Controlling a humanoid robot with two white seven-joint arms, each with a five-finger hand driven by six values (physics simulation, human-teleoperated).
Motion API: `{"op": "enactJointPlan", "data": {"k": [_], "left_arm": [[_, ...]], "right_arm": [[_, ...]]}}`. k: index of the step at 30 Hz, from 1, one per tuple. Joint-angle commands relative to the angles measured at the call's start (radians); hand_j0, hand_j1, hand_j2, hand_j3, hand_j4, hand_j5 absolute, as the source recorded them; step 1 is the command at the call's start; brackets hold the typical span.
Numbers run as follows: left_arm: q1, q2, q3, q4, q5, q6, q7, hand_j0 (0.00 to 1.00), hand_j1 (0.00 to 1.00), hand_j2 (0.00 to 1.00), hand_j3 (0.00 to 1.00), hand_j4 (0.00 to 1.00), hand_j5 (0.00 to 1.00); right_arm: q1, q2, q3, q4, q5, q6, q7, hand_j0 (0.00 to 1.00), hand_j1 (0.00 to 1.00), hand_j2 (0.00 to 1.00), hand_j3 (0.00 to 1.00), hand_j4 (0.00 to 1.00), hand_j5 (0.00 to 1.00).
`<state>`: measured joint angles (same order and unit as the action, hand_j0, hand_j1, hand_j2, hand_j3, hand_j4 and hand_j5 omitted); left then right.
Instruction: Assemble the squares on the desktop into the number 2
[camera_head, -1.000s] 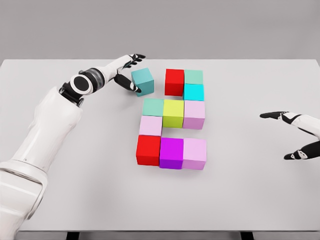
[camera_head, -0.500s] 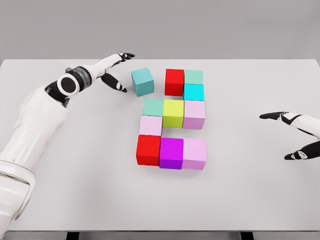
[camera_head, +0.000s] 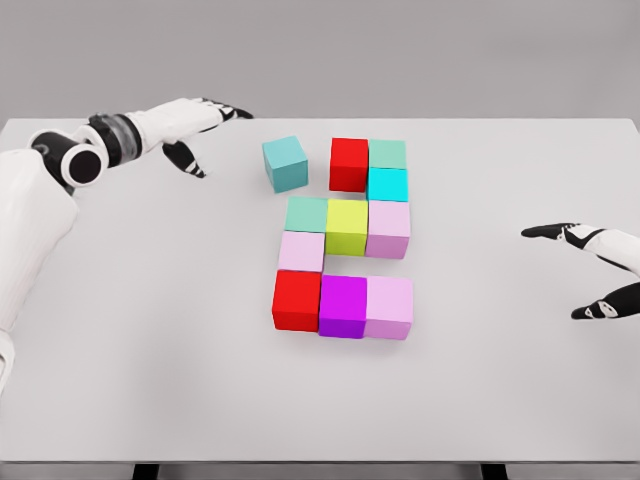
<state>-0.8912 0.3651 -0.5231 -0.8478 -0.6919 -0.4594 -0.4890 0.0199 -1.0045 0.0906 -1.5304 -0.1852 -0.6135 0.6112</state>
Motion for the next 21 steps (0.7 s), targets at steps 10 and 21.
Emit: {"op": "enactJointPlan", "data": {"k": [10, 21], "left_arm": [[-0.025, 0.034, -0.008, -0.002, -0.152, -0.111, -0.122, 1.00, 1.00, 1.00, 1.00, 1.00, 1.00], [-0.052, -0.005, -0.011, -0.002, -0.270, -0.151, -0.122, 1.00, 1.00, 1.00, 1.00, 1.00, 1.00]], "right_arm": [[0.002, -0.003, -0.002, -0.001, -0.008, 0.003, 0.000, 1.00, 1.00, 1.00, 1.00, 1.00, 1.00], [0.008, -0.003, 0.000, -0.008, -0.007, 0.003, 0.000, 1.00, 1.00, 1.00, 1.00, 1.00, 1.00]]}}
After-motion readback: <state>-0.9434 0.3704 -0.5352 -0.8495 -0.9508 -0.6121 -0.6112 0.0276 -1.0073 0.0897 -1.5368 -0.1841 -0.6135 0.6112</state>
